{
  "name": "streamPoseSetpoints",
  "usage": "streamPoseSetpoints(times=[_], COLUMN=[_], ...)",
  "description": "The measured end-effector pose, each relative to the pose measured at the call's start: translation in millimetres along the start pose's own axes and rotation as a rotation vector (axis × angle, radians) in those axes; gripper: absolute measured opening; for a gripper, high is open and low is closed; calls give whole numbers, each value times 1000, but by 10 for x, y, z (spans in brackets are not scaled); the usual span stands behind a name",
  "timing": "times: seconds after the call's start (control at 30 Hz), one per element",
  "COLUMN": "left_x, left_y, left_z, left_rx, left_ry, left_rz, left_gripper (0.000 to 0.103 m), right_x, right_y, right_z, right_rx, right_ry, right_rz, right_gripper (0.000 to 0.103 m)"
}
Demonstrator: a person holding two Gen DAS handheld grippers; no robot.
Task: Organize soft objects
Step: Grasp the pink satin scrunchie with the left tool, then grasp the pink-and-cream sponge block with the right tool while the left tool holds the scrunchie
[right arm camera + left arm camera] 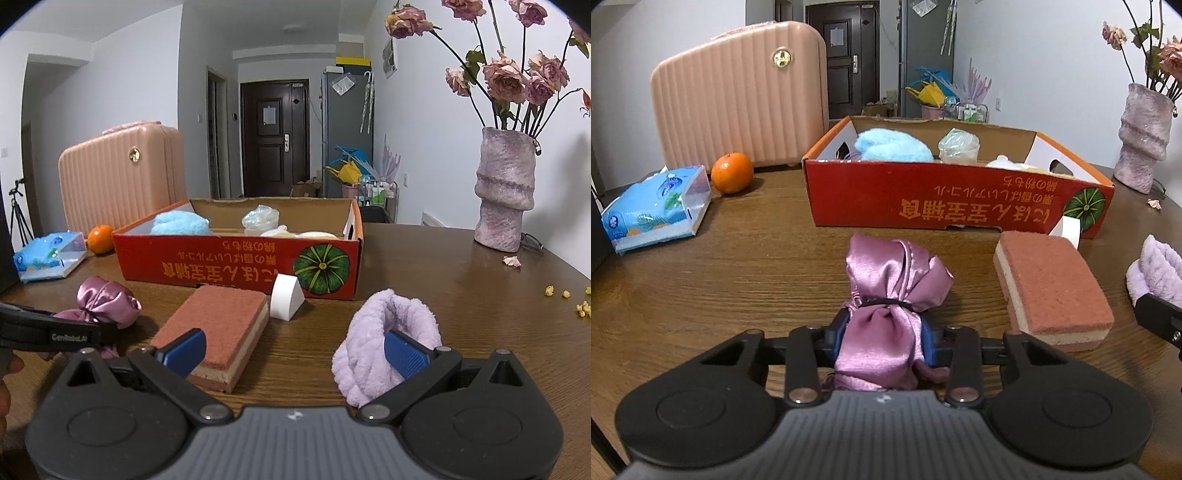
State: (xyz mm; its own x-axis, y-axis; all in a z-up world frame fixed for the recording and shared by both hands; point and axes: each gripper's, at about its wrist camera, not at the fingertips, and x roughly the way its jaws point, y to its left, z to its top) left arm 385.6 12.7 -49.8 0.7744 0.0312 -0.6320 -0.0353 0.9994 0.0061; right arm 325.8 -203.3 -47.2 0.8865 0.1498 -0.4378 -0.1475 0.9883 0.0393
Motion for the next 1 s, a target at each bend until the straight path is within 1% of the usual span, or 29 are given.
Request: streamPoseSetpoints(times=[0.3, 0.43, 0.57, 0.83, 1.0], left_x=[-107, -189, -223, -319, -363], left_y=[47, 97, 201, 330, 401], left_z=[19, 31, 51, 37, 34], left_rx=[-10, -22, -47, -49, -54], left_ry=[-42, -81, -93, -122, -134], left_rz=[12, 35, 44, 67, 70], left_gripper=[38, 38, 38, 38, 38], right_x=[-23, -39, -38, 75, 220], right_y=[36, 77, 166, 423, 605], right_z=[-6, -12, -22, -27, 0], right_rx=[-12, -15, -35, -104, -141], right_ry=[-26, -32, -37, -15, 12], right_rz=[-3, 7, 21, 60, 55], right_gripper=[103, 103, 103, 103, 103])
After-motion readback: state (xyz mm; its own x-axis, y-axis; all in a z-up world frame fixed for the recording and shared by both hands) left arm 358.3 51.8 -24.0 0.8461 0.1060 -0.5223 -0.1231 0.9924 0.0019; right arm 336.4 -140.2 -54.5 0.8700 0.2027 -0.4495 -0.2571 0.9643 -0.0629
